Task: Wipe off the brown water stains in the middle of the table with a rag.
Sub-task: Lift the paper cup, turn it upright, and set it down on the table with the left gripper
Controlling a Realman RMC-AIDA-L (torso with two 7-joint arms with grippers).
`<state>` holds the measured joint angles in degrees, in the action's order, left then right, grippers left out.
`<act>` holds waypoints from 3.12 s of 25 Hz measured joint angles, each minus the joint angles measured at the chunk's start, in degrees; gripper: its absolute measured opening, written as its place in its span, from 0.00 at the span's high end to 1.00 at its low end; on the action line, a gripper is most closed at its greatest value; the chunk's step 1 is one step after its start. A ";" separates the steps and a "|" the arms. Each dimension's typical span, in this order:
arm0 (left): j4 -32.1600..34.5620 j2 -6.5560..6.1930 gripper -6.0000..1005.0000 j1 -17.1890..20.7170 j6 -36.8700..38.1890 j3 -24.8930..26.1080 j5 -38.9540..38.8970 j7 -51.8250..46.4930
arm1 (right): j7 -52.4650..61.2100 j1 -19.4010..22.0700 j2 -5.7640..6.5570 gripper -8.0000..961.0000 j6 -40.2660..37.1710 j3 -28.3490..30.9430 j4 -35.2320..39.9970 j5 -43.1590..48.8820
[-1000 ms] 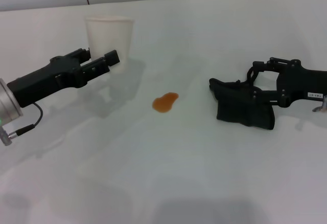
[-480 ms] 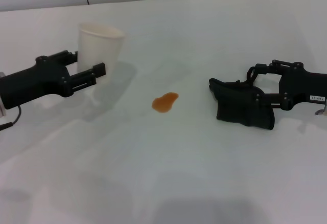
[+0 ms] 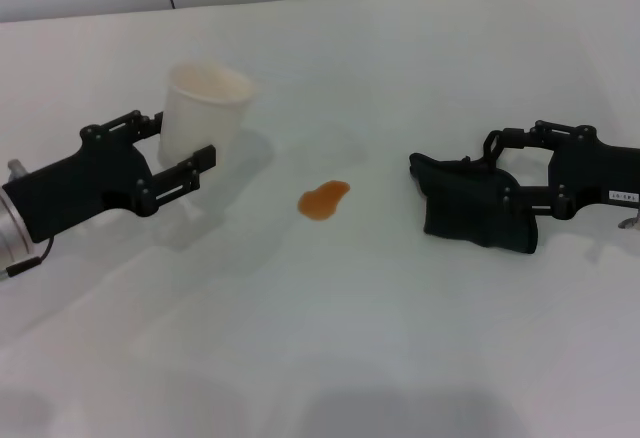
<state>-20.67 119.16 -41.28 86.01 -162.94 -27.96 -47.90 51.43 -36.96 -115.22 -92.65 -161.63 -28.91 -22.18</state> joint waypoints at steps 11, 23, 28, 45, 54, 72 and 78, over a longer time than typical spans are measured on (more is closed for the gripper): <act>2.46 0.09 0.34 3.41 -2.13 -0.01 -1.03 3.04 | -0.02 0.06 0.00 0.14 -0.03 0.00 0.00 -0.06; 3.98 0.11 0.33 5.09 -4.31 -0.01 -1.59 7.70 | -0.02 0.05 0.07 0.14 0.03 0.00 0.63 -0.15; 4.88 0.10 0.33 5.53 -6.29 0.08 -1.60 8.29 | -0.02 -0.10 0.02 0.14 0.03 0.00 0.62 -0.15; 4.98 0.07 0.31 5.77 -8.35 0.01 -1.55 8.14 | -0.02 -0.31 0.01 0.14 0.02 0.00 0.69 -0.14; 5.36 0.03 0.31 5.62 -11.17 -0.04 -1.21 8.16 | -0.02 -0.40 0.09 0.14 0.05 0.00 0.70 -0.14; 7.58 0.11 0.29 5.36 -13.60 0.00 -0.23 8.44 | 0.01 -0.40 0.04 0.14 0.82 -0.03 0.70 -0.23; 7.58 0.11 0.29 5.65 -13.51 0.00 -0.21 8.45 | 0.00 -0.40 0.07 0.14 0.82 -0.09 0.70 -0.23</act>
<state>-13.09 119.27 -35.63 72.50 -162.95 -28.16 -39.45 51.43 -37.35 -115.15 -91.83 -161.72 -28.21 -22.41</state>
